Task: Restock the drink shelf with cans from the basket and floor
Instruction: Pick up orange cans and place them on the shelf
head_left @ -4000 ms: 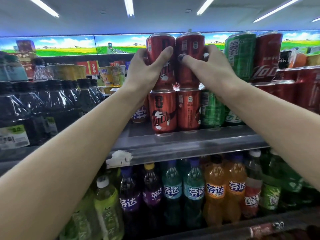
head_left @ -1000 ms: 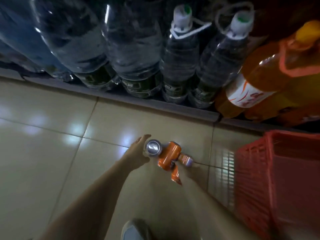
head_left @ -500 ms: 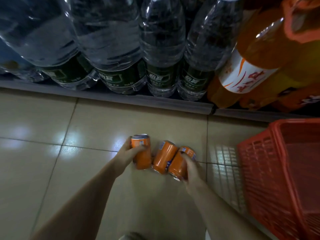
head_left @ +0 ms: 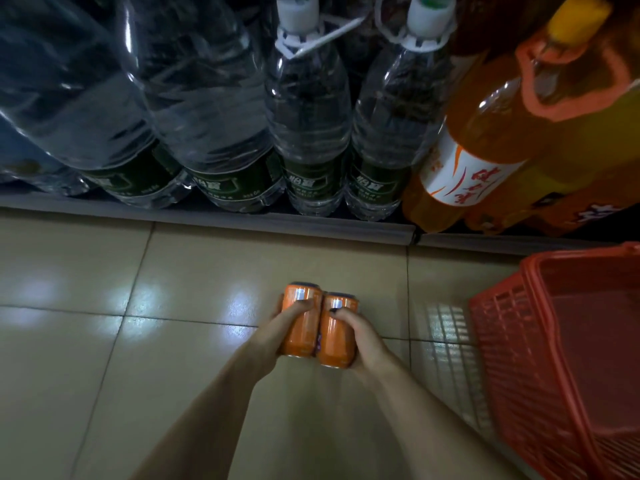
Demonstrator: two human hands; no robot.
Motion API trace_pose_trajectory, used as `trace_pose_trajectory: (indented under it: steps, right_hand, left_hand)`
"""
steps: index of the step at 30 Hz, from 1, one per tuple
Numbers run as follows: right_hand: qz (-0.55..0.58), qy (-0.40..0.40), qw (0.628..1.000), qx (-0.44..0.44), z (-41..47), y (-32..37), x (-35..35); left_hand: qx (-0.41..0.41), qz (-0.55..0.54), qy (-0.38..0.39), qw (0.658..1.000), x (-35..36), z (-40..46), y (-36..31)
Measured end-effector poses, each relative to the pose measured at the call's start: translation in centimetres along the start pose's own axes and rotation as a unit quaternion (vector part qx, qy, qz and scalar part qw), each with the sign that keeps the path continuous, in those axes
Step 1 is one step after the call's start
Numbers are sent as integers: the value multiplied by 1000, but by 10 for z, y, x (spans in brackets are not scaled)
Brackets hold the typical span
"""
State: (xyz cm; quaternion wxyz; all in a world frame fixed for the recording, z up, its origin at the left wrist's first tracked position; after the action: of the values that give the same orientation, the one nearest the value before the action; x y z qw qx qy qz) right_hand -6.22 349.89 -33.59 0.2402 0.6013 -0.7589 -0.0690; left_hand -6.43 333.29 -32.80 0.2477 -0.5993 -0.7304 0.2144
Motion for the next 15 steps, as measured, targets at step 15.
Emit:
trace_pose_trajectory:
  steps: [15]
  right_hand:
    - [-67,66,979,-179,-392,207,105]
  left_hand:
    - [146,12,17,989,72,-366,-293]
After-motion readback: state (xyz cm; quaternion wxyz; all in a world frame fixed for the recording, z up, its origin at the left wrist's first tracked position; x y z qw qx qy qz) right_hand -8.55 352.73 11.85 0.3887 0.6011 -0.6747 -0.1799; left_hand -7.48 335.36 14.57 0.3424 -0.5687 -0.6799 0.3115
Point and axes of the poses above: each hand's wrist, its own z-axis towards the middle knuckle, its own x-axis out of the palm, y = z × x, the point moved 2 cm from there along z, towards the middle knuckle, and after that the axes turned 3 degrees about x, right-handed, at the moved point
